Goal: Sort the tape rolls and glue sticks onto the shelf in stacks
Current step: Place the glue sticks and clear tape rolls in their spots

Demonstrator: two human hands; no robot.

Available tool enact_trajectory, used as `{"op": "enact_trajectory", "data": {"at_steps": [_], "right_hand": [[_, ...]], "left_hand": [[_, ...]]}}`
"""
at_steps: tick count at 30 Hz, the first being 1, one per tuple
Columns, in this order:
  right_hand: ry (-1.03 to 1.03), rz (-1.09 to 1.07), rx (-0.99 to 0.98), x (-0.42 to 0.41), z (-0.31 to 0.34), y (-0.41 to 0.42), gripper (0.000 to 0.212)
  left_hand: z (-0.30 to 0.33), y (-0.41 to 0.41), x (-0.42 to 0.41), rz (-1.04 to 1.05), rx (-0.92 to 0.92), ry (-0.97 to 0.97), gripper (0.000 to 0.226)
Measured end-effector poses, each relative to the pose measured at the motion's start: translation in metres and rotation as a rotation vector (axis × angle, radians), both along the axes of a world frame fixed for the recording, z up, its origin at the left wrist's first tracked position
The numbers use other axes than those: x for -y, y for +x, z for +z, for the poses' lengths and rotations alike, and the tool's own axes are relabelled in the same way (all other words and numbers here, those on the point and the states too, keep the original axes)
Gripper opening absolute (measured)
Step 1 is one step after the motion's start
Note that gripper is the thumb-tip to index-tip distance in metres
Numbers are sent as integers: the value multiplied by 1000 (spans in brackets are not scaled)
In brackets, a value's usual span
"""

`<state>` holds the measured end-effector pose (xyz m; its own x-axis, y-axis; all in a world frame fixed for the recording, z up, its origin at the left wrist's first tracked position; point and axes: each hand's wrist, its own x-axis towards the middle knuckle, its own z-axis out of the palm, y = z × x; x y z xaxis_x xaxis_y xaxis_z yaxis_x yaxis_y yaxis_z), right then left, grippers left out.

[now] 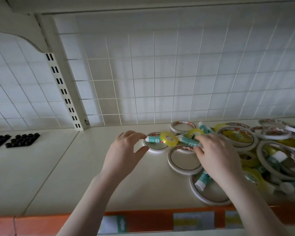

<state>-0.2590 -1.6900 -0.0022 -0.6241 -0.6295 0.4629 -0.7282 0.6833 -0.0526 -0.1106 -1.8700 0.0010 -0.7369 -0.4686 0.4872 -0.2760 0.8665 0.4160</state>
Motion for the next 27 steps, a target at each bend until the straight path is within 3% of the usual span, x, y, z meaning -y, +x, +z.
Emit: {"op": "enact_trajectory", "data": {"at_steps": [16, 20, 27], "right_hand": [[-21, -54, 57, 6, -9, -6, 29], [-188, 5, -6, -2, -14, -10, 34], [-497, 98, 52, -18, -17, -11, 29]], "left_hand": [[1, -13, 15, -16, 24, 22, 28], [2, -21, 14, -42, 35, 26, 28], [8, -48, 8, -132, 100, 10, 31]]}}
